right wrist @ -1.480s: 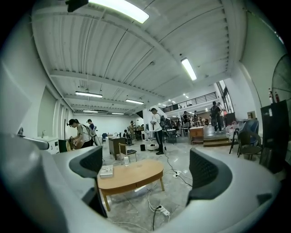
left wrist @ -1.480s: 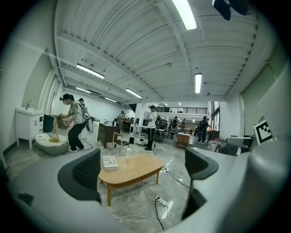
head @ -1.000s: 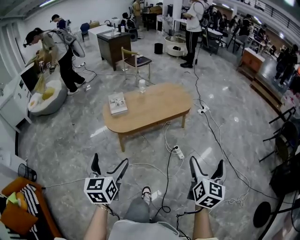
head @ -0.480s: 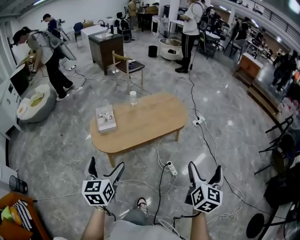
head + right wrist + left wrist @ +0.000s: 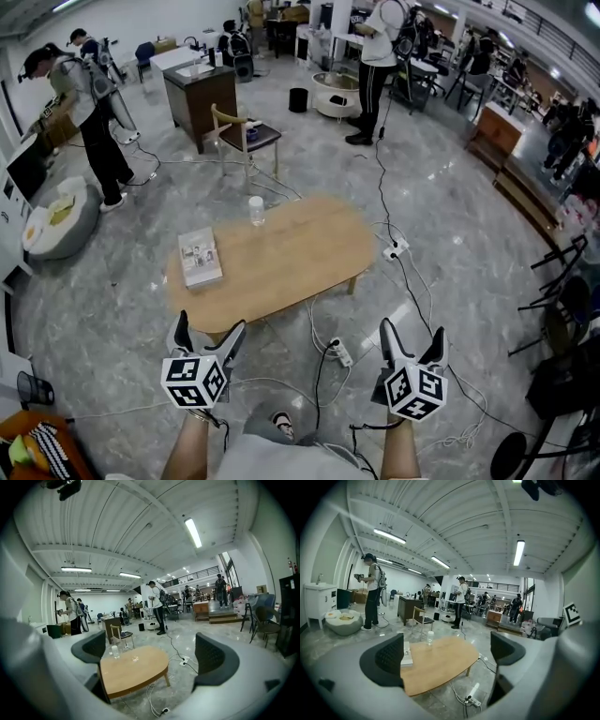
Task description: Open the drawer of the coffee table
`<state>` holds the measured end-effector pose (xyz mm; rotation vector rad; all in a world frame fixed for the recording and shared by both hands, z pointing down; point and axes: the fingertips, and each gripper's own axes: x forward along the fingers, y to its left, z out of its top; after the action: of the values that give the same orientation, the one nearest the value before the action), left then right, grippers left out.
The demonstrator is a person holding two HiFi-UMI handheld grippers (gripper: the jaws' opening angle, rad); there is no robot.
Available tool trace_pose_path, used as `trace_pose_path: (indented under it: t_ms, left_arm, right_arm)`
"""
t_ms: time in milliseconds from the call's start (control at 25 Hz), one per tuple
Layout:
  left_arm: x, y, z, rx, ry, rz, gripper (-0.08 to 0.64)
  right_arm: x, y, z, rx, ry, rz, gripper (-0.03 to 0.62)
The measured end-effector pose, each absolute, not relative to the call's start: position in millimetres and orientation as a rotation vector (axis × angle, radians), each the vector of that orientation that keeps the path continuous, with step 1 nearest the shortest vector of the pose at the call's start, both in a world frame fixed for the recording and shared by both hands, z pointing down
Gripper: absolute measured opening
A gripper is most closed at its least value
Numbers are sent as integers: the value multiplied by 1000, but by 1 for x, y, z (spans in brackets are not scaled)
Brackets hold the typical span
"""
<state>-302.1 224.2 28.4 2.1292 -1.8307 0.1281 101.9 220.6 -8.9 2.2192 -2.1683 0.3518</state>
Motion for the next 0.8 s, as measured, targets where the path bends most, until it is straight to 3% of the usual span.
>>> trace_pose_path:
  t_ms: [480, 800]
  left_arm:
    - [-273, 150, 45, 2125, -1792, 118, 557]
    - [-207, 67, 44, 2056, -1885, 99, 557]
  right_arm:
    - [130, 140, -4, 2176, -2162, 330, 588]
    - [183, 19, 2, 2052, -2281, 343, 588]
